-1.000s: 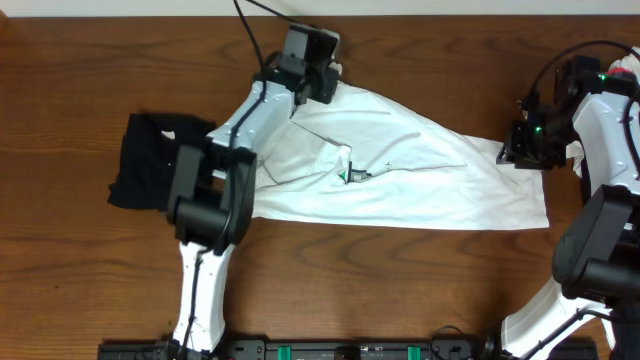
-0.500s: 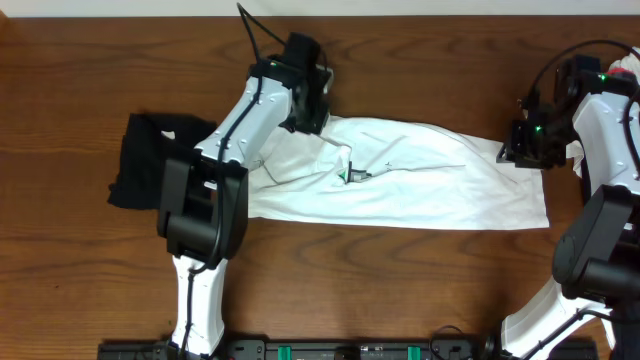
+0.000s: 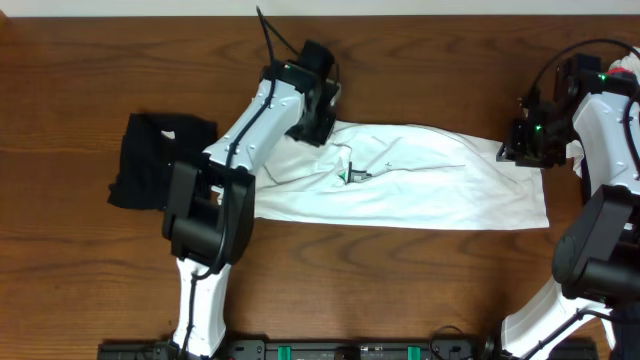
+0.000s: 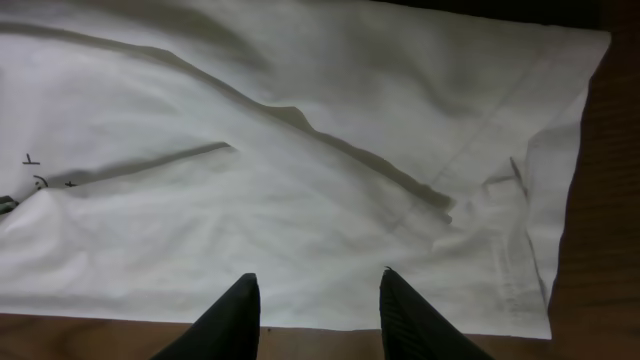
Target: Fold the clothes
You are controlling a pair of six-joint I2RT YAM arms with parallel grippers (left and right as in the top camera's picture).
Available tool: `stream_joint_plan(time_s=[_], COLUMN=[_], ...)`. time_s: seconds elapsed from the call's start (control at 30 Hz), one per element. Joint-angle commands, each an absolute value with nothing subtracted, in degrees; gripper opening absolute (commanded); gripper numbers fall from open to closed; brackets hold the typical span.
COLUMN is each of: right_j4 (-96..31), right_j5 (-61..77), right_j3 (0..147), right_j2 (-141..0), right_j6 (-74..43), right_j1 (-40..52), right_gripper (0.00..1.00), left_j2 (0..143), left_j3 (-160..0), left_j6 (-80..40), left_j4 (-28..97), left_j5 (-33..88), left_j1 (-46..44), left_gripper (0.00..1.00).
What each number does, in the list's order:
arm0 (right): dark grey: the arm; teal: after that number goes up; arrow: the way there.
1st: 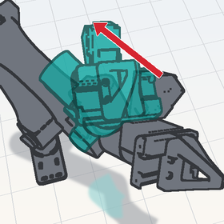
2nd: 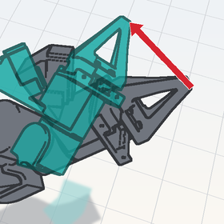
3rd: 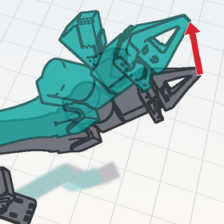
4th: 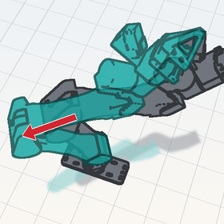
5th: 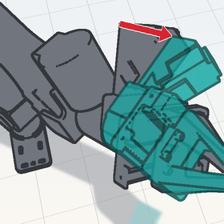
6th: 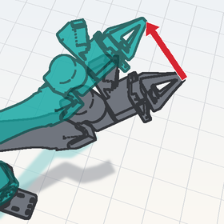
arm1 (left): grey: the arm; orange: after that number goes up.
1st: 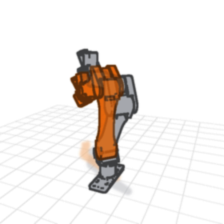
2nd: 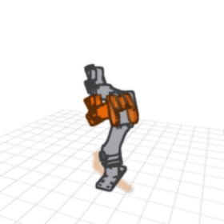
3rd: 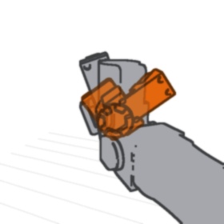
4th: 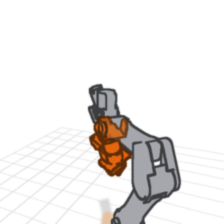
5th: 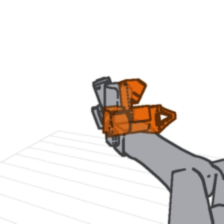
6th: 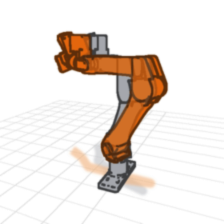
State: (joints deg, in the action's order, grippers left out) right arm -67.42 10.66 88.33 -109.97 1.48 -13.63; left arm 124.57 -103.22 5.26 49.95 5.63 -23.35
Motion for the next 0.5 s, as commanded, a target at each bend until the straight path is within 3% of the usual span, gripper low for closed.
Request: stream_joint_plan(time_s=[0.0,0.27,0.47], right_j4=[-67.20,-67.07,-66.72], right_j5=[10.76,10.79,10.98], right_j3=[88.38,88.38,88.38], right_j2=[-109.30,-109.30,-109.30], right_j6=[0.93,0.91,0.91], right_j1=[-13.06,-13.06,-13.06], right_gripper=[0.38,0.39,0.39], left_j2=[120.97,125.01,128.40], left_j3=[-105.67,-105.43,-105.32], left_j6=[7.18,8.34,8.88], left_j4=[47.66,45.84,44.56], left_j5=[1.83,1.87,2.81], left_j1=[-23.05,-19.90,-16.45], left_gripper=[0.44,0.60,0.63])
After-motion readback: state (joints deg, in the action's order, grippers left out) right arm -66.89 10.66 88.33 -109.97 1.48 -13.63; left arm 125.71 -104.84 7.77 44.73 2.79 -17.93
